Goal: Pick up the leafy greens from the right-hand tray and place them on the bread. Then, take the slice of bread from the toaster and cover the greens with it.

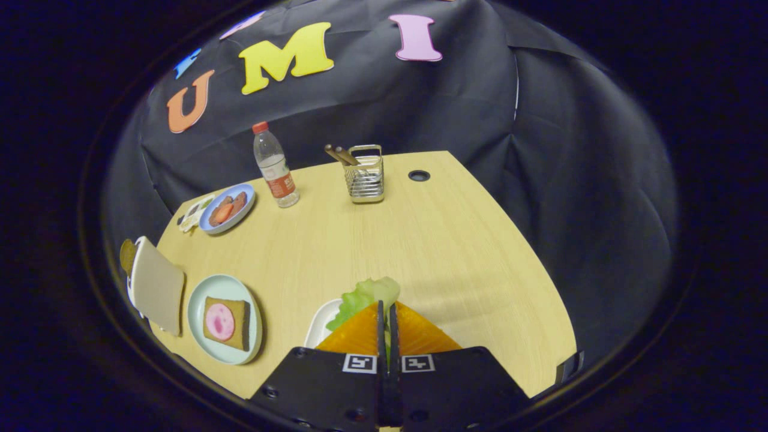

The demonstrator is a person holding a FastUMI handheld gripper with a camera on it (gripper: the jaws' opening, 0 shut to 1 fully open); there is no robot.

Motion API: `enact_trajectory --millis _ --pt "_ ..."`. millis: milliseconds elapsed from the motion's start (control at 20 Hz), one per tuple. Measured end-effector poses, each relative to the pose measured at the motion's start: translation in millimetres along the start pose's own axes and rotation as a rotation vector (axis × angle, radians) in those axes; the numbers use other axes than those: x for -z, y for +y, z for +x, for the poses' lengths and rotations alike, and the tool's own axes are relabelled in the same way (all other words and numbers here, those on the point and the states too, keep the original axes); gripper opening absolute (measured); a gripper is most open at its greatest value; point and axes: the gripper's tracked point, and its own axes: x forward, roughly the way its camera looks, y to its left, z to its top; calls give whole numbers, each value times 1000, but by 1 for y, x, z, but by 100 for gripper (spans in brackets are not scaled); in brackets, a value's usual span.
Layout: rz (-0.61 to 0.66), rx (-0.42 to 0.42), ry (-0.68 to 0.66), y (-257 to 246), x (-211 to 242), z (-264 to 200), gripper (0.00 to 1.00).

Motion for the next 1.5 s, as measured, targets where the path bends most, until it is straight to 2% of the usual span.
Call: enact_trajectory --millis 150,450,650,900,1150,1200,1300,1350,1400,1500 --pt "-27 -54 -26 29 -9 -22 1" --pt "-68 -177 -76 118 -24 -60 1" --pt "-117 -198 -77 148 -13 -65 0" --pt "-103 -177 -69 140 -4 -61 0" --pt "-66 -93 -27 78 30 -43 1" --pt "-62 -86 -22 65 37 -38 6" --pt "-38 -62 -8 37 46 -28 27" --pt "-24 -52 0 23 49 -21 33" --pt "-12 -43 9 11 50 -13 45" --pt "2 -23 26 -13 48 5 58"
